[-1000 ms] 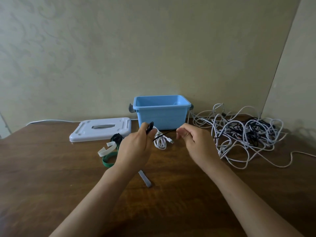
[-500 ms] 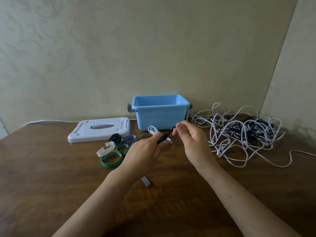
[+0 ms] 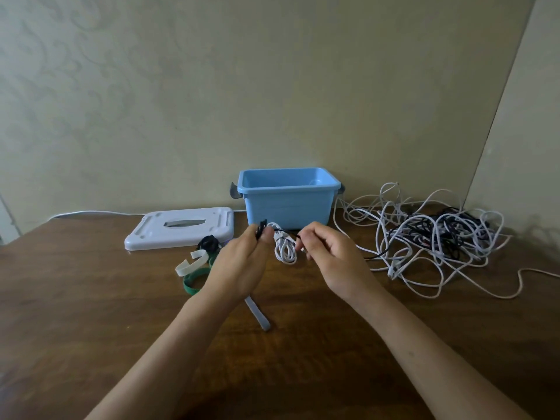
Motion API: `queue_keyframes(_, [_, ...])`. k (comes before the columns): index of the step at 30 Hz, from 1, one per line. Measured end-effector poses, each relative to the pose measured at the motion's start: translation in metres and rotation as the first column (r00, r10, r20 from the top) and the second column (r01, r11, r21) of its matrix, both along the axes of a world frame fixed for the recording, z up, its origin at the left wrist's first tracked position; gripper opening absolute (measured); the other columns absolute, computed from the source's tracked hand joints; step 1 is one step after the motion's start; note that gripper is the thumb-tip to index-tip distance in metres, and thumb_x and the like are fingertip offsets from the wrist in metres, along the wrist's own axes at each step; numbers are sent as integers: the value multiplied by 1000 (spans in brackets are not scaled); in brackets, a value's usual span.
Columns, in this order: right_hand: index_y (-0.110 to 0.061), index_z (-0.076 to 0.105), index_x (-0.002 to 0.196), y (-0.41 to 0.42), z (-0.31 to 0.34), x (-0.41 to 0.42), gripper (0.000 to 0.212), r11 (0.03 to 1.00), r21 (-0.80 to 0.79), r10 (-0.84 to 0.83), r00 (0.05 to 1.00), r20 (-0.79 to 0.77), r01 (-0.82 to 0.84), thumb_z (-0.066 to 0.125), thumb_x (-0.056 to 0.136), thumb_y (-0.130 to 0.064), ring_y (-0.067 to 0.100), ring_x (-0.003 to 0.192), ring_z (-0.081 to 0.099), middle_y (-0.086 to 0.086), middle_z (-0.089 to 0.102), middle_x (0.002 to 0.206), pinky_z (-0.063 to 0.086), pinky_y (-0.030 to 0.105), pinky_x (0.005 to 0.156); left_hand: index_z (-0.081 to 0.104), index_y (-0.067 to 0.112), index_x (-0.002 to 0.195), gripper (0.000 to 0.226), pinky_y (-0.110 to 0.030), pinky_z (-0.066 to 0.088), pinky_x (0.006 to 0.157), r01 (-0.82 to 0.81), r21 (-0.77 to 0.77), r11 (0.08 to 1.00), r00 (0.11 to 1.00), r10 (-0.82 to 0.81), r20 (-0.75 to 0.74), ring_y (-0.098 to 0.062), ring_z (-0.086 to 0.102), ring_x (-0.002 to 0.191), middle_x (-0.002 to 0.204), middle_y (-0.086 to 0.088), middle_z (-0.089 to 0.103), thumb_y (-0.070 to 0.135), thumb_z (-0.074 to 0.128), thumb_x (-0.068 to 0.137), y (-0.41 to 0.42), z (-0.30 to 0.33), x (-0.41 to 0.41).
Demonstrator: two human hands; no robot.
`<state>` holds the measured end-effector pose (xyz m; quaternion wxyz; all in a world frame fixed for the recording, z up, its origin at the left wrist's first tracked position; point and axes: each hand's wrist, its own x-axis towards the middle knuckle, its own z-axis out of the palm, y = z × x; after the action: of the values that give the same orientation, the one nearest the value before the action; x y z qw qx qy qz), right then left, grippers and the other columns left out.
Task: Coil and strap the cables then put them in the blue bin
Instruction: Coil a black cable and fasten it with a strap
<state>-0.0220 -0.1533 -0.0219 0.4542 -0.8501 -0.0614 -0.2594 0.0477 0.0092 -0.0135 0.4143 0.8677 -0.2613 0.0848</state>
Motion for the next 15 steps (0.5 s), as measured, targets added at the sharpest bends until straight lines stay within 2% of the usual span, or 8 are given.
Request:
queue_keyframes(2, [-24, 63, 86, 5, -2, -1, 29, 999, 7, 51, 999, 11, -51, 46, 106, -36, 1, 65, 55, -20, 58, 67, 40, 16, 63, 51, 17, 95, 41, -39, 48, 76, 44, 42, 998, 998, -42, -37, -16, 59, 82, 87, -4, 61, 49, 27, 105, -3, -5, 0])
queue_keyframes(5, [-30, 62, 87, 8, -4, 0, 25, 996, 3, 86, 996, 6, -86, 47, 104, -40, -1, 71, 58, -23, 60, 71, 41, 14, 67, 56, 19, 108, 64, -40, 47, 92, 82, 0, 997, 989, -81, -124, -15, 60, 98, 101, 1, 65, 68, 17, 95, -5, -8, -2])
queue_keyframes(6, [-32, 63, 89, 8, -5, 1, 22, 996, 4, 91, 996, -4, -91, 48, 104, -39, 0, 76, 60, -23, 63, 75, 43, 14, 70, 57, 21, 112, 68, -36, 46, 92, 94, -24, 995, 984, -96, -149, -13, 60, 101, 106, 4, 66, 71, 16, 92, -5, -8, -3])
queue_keyframes(8, [-35, 64, 93, 9, -6, 3, 16, 995, 4, 98, 995, -21, -97, 52, 102, -38, 3, 83, 64, -20, 67, 82, 48, 19, 73, 57, 24, 114, 61, -32, 44, 89, 104, -66, 992, 979, -114, -169, -7, 60, 101, 106, 9, 65, 70, 23, 94, -7, -6, -5])
queue_keyframes(11, [-45, 61, 92, 14, -8, 2, 14, 990, -55, 123, 991, -57, -126, 57, 102, -36, 1, 75, 62, -22, 65, 77, 43, 16, 68, 58, 20, 101, 38, -41, 49, 88, 138, -169, 976, 968, -169, -184, -14, 62, 92, 96, -2, 66, 51, 36, 103, -7, -4, -6])
queue_keyframes(13, [-47, 61, 90, 16, -10, 2, 16, 987, -97, 117, 989, -90, -125, 56, 102, -39, 1, 71, 61, -17, 66, 77, 42, 16, 65, 56, 16, 94, 32, -42, 47, 79, 136, -218, 966, 971, -174, -164, -18, 58, 81, 88, -8, 61, 40, 37, 105, -7, -2, -7])
queue_keyframes(15, [-44, 63, 91, 13, -8, 1, 16, 989, -116, 75, 989, -131, -90, 52, 102, -47, 3, 73, 63, -12, 69, 80, 48, 24, 66, 54, 16, 91, 29, -35, 42, 67, 85, -273, 958, 983, -125, -133, -15, 53, 73, 79, -2, 57, 36, 37, 104, -5, 1, -5])
